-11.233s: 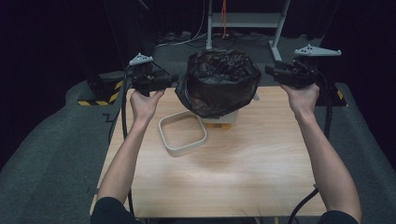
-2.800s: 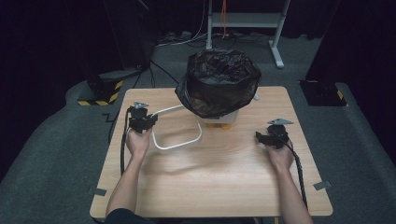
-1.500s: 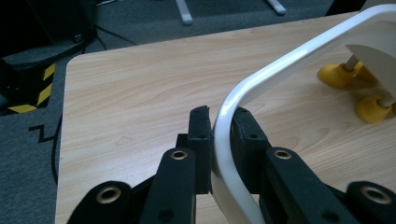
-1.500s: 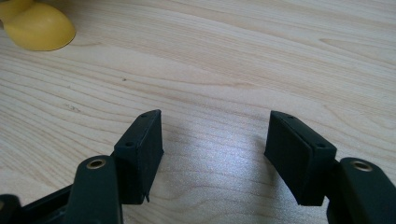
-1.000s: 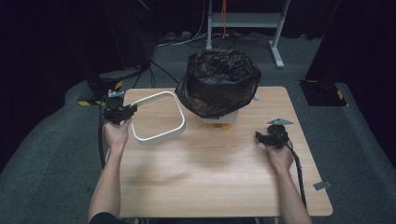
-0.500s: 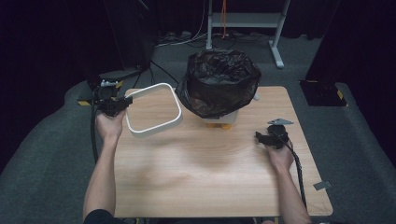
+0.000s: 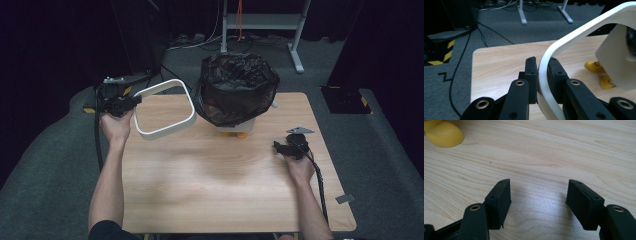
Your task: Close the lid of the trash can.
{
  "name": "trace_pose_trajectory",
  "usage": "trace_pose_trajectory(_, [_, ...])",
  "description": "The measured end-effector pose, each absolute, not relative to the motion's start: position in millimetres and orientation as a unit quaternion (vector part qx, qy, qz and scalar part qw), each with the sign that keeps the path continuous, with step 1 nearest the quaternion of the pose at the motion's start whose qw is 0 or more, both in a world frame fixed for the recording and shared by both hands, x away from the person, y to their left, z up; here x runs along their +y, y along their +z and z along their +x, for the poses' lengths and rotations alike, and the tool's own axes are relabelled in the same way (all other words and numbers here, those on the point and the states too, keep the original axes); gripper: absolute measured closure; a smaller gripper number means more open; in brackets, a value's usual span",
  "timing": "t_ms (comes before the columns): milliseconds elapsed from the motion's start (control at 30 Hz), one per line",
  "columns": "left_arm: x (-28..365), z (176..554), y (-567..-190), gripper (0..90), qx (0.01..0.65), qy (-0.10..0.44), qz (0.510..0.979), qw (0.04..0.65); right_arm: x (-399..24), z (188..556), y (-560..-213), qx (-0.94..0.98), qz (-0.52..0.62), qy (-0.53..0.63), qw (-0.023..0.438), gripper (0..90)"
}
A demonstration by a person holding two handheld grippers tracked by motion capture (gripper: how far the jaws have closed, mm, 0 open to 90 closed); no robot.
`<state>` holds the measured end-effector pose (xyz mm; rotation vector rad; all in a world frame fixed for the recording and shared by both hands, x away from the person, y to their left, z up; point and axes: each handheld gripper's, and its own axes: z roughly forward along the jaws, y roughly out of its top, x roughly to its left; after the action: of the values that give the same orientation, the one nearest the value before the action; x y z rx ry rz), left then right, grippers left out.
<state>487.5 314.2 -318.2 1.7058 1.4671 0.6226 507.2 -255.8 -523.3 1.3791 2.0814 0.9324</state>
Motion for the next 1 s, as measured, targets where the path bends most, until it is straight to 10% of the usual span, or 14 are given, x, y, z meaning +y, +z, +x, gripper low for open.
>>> trace_pose_trajectory(1000, [285, 509, -267, 79.5, 0.543, 0.257, 0.691, 0.403, -256, 507, -523, 0.759, 0.503, 0.34, 0.236, 35.9])
